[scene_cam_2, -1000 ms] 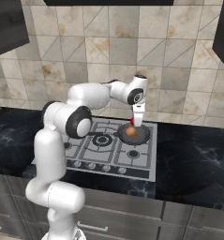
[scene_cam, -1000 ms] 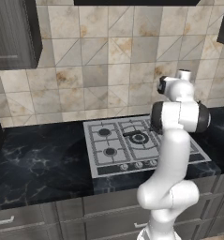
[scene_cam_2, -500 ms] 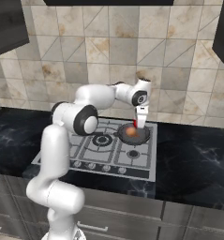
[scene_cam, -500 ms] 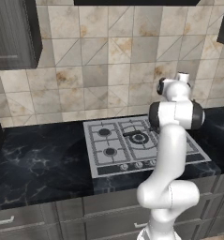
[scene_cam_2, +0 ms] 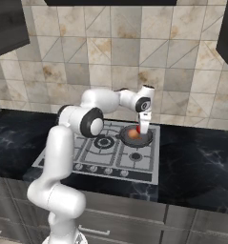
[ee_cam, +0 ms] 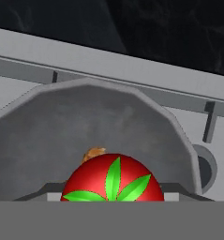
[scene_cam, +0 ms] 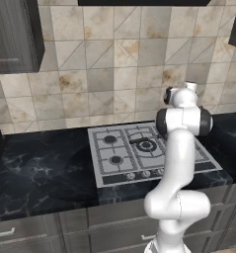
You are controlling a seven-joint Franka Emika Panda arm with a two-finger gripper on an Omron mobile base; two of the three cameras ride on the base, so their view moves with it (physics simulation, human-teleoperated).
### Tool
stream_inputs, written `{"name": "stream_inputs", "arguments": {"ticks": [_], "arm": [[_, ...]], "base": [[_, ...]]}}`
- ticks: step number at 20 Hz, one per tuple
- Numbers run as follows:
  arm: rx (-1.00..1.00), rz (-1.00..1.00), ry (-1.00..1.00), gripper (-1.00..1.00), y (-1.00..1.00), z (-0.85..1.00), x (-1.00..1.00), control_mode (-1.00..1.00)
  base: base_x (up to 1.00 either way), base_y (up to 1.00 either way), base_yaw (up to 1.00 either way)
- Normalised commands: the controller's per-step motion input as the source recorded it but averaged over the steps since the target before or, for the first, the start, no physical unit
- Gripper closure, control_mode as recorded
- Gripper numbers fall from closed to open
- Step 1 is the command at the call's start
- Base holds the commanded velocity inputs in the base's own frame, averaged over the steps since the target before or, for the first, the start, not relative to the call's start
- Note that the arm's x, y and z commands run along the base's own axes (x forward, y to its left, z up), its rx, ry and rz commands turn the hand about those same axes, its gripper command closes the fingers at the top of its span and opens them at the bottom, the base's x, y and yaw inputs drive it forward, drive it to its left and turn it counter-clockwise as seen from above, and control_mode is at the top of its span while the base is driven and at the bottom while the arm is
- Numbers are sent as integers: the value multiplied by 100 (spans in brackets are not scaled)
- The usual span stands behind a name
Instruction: Place the pan on the rear right burner on the stove. Then place the tomato and the onion in the pan and turn on the rear right burner.
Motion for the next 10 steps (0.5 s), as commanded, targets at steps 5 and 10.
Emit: {"name": "stream_inputs", "arguments": {"ticks": [5,10], "arm": [[0,-1,0,100,-8,-31,10,-100],[0,-2,0,100,-3,-28,11,-100]], "base": [[0,0,0],[0,0,0]]}}
